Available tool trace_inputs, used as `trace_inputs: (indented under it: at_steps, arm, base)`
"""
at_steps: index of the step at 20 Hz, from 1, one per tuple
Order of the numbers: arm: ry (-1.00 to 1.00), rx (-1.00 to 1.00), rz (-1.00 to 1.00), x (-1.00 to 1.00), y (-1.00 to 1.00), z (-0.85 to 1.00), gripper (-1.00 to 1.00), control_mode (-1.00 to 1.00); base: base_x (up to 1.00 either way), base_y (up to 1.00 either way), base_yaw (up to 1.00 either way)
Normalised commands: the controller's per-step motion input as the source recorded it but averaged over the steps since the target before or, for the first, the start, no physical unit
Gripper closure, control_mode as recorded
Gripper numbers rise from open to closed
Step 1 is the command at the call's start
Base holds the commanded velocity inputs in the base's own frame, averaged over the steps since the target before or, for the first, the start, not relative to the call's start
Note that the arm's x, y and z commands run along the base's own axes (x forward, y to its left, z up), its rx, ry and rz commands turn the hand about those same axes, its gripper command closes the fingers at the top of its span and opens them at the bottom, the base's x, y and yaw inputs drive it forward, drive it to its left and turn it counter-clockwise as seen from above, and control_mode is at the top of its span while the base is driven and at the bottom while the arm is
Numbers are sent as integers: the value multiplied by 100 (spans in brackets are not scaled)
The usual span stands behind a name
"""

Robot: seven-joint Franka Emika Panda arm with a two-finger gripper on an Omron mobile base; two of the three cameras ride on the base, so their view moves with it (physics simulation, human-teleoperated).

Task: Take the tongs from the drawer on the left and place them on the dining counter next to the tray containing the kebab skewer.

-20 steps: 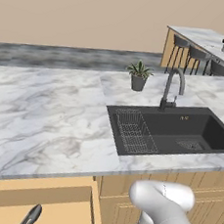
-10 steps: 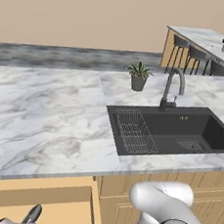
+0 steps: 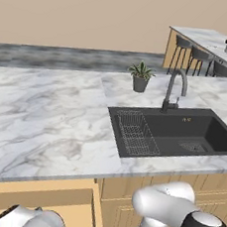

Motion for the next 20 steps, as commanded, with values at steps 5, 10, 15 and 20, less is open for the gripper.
trace_inputs:
  at_steps: [5, 10, 15, 20]
  arm:
    - [-9, 0, 0, 16, -31, 39, -100, -100]
    - [-8, 0, 0, 17, -26, 30, -100, -100]
    - [-10, 0, 0, 32, -22, 12, -100, -100]
    - [-8, 0, 0, 32, -19, 2, -100, -100]
  base:
    - [0, 0, 0]
    - [0, 0, 0]
    - [0, 0, 0]
    - [0, 0, 0]
